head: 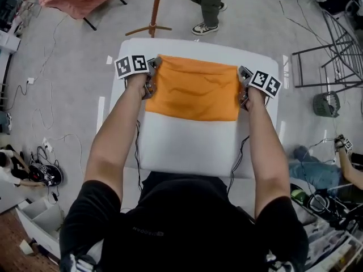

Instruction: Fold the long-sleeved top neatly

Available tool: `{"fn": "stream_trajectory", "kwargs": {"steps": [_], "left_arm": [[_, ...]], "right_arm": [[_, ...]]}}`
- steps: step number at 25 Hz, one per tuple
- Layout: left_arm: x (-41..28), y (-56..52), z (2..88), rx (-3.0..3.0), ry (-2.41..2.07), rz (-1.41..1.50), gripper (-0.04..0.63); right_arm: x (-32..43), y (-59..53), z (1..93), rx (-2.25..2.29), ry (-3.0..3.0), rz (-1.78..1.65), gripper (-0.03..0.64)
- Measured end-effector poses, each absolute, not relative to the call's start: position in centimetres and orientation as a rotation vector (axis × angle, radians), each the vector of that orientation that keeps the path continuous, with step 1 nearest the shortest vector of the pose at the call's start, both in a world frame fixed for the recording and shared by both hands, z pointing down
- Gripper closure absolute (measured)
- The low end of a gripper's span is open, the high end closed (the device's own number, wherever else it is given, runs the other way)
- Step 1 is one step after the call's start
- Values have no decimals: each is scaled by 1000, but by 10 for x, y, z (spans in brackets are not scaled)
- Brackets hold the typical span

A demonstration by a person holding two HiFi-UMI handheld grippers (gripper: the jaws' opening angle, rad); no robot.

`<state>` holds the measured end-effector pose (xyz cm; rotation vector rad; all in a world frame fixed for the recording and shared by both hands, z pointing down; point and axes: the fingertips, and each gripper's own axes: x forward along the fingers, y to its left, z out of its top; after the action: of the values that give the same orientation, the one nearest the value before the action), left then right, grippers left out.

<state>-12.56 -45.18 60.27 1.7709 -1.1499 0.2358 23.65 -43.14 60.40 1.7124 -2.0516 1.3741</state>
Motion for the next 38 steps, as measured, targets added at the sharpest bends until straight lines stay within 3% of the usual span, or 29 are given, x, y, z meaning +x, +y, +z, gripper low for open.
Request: {"fn": "stream_trajectory", "kwargs": {"steps": [5, 12, 19, 31, 38], "left_arm": [[-134, -453, 578, 1877, -1194, 280, 489], [-136, -416, 538, 2086, -1232, 393, 492], [-127, -355, 498, 2270, -1167, 448, 587], [-140, -242, 487, 2421, -988, 499, 588], [-131, -200, 488, 2508, -912, 561, 588]], "right_arm": [[238, -424, 577, 1735, -2087, 1205, 549], [209, -377, 524, 1692, -2234, 984, 612], [166, -302, 480, 1659, -2331, 799, 612], [109, -181, 480, 1767, -2325, 836, 612], [126, -155, 494, 1833, -2255, 848, 612]]}}
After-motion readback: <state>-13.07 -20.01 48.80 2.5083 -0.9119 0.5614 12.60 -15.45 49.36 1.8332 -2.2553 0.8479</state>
